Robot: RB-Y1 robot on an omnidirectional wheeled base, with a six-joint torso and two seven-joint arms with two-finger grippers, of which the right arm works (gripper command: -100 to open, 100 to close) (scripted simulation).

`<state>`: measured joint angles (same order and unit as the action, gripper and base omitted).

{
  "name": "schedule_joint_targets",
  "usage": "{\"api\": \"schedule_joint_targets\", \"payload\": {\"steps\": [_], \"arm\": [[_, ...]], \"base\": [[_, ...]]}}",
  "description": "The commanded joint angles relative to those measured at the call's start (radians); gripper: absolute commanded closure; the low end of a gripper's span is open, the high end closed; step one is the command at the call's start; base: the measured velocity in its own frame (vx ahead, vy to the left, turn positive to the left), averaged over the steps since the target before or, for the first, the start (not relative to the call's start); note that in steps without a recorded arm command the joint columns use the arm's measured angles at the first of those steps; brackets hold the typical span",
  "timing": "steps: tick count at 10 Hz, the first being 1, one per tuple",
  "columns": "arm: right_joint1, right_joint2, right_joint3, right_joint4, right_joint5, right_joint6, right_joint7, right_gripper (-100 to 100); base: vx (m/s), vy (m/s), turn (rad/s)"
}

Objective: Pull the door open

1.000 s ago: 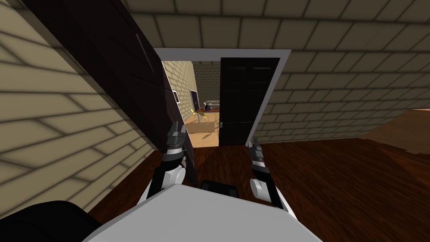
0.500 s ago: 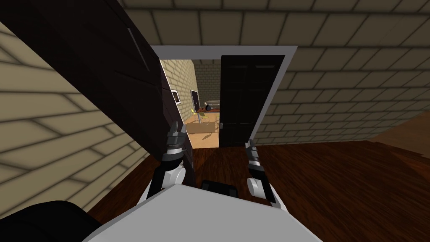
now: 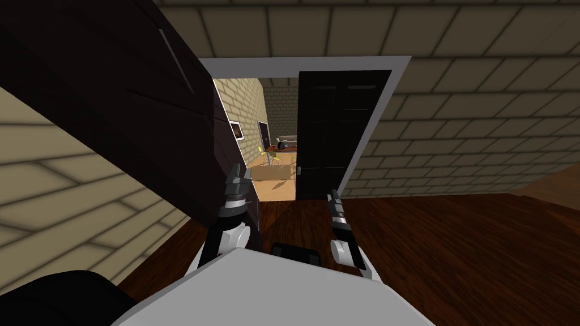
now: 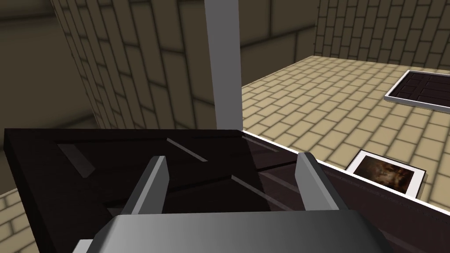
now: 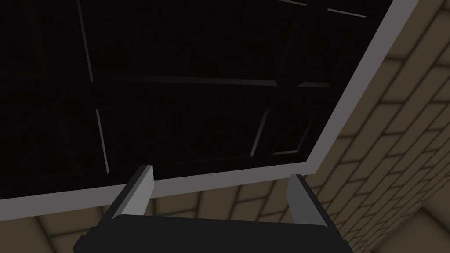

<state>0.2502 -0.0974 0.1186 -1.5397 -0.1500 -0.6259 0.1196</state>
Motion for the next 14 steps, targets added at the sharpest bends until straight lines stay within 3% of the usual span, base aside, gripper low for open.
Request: {"api": "schedule_joint_targets", "payload": {"steps": [1,14], "arm": [[-0.015,0.007,0.011,0.041,-0.002,-0.008,0.007,-100],[-0.131,0.030,0.080,0.340,-0.029,-0.062,0.031,-100]], "base": [[0.093,-0.015,0.022],[0.087,-0.008,0.020]]}}
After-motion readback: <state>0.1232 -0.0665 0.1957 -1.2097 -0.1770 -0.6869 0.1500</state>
